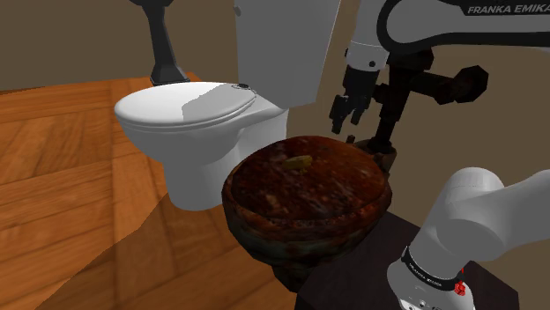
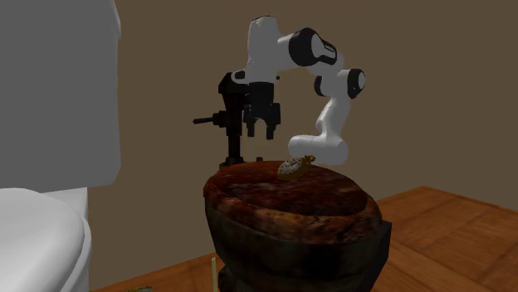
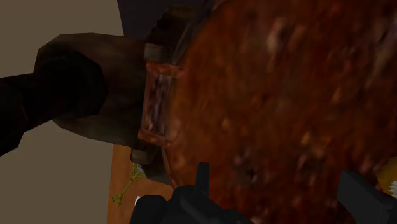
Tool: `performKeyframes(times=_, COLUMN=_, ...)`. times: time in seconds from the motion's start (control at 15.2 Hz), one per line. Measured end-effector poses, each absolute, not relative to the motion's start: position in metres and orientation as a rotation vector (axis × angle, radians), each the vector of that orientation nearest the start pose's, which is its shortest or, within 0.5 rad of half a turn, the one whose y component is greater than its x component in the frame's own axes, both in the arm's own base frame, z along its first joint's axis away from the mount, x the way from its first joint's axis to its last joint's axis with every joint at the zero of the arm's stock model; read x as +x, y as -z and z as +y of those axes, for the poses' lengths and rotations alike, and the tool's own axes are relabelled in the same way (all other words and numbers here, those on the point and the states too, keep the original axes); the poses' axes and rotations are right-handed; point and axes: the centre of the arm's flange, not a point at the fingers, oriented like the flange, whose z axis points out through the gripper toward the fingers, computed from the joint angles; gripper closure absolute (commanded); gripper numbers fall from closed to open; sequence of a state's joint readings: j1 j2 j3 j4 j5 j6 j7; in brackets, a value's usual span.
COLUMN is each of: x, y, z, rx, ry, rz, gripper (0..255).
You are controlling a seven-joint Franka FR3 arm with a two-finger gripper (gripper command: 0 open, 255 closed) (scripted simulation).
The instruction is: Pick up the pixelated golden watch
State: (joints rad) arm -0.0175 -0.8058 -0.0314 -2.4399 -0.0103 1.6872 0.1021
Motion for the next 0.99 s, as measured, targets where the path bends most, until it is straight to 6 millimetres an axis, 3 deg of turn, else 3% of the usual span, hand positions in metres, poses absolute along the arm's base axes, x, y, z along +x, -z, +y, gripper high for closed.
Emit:
performKeyframes(times=0.13, x=0.311, y=-0.567, z=-0.012, rx=-3.120, ry=0.078, rz=0.239, gripper=0)
performKeyframes(times=0.33, x=0.308, y=-0.564, z=0.022, rx=-3.122, ry=0.059, rz=0.353, gripper=0)
performKeyframes(times=0.66, x=0.311, y=-0.563, z=0.092, rx=-3.112, ry=0.022, rz=0.579, gripper=0)
performKeyframes(times=0.99, x=0.330, y=-0.557, z=0.157, rx=-3.083, ry=-0.017, rz=0.810, gripper=0)
